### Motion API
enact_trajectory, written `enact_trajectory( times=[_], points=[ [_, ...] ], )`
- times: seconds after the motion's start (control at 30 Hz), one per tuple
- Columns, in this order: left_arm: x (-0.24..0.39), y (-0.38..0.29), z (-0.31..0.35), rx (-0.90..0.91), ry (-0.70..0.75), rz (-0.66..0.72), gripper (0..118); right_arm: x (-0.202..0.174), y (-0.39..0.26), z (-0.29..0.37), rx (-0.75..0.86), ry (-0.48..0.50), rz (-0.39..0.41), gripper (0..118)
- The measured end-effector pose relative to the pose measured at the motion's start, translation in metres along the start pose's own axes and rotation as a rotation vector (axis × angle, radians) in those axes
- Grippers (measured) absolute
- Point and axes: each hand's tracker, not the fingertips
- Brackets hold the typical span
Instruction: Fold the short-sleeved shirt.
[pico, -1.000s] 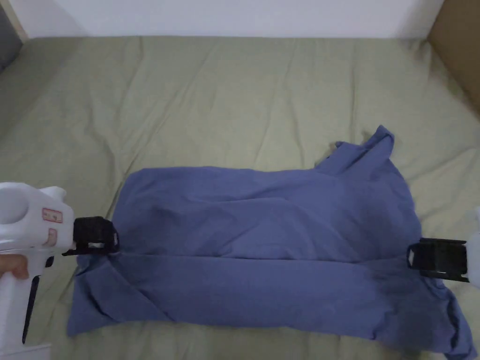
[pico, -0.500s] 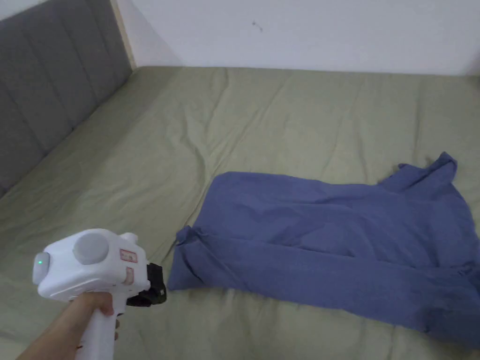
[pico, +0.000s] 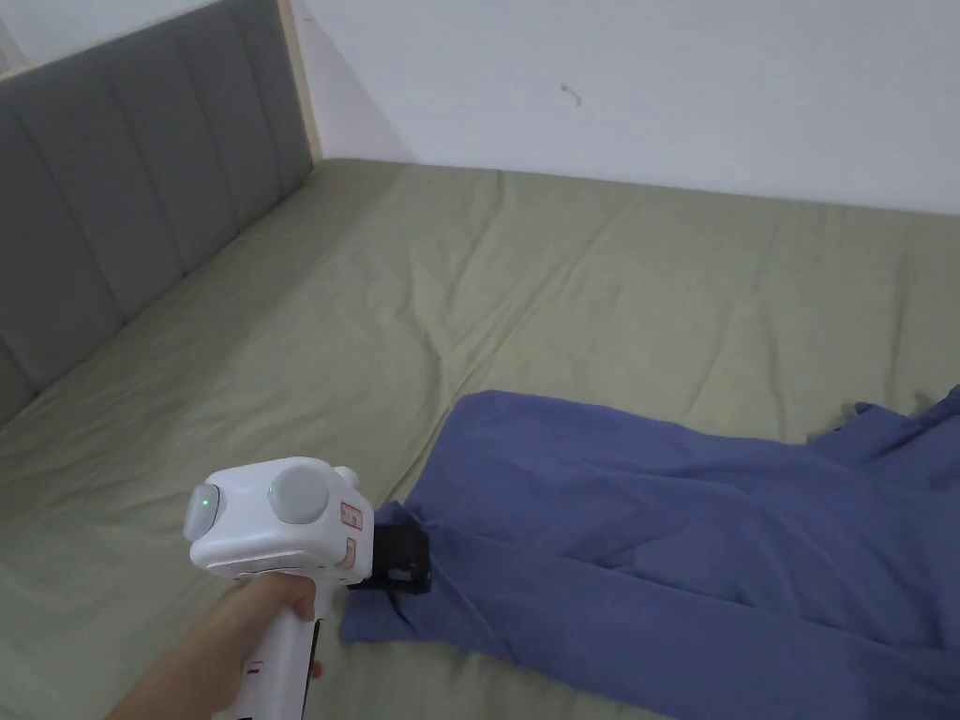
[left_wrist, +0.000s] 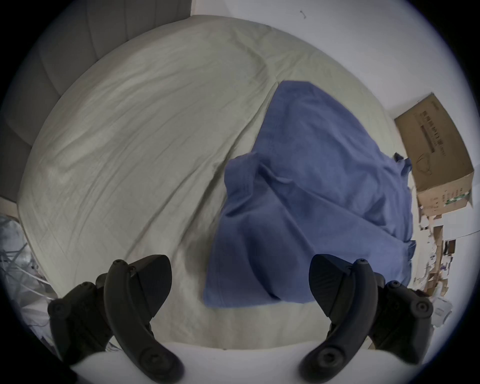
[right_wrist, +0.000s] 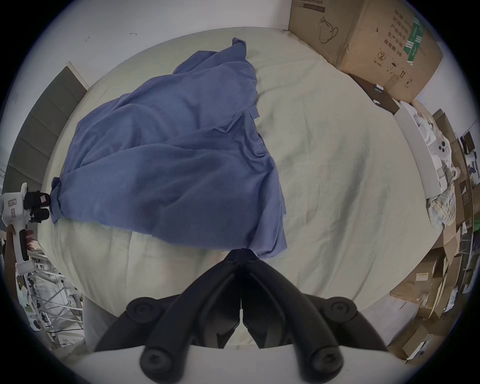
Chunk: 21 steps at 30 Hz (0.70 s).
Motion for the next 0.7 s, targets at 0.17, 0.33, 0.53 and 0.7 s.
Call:
enact_trajectory(
  times=[0.17,0.33,0.53,0.7],
  points=[
    [-0.005,-0.006,-0.006,-0.036,-0.067,0.107,1,0.001,0.005,-0.007,0.001,-0.011,0.005,0],
    [-0.005,-0.002,-0.010,-0.057,-0.048,0.061,1,0.004,0.010,-0.015,0.016,-0.015,0.001,0],
    [0.006,-0.008,-0.001,-0.065,-0.045,0.017,1,0.019,0.015,-0.037,0.043,-0.021,-0.002,116],
    [0.016,-0.006,-0.007,-0.081,-0.016,-0.023,1,0.027,0.028,-0.060,0.004,-0.032,-0.021,116]
  ],
)
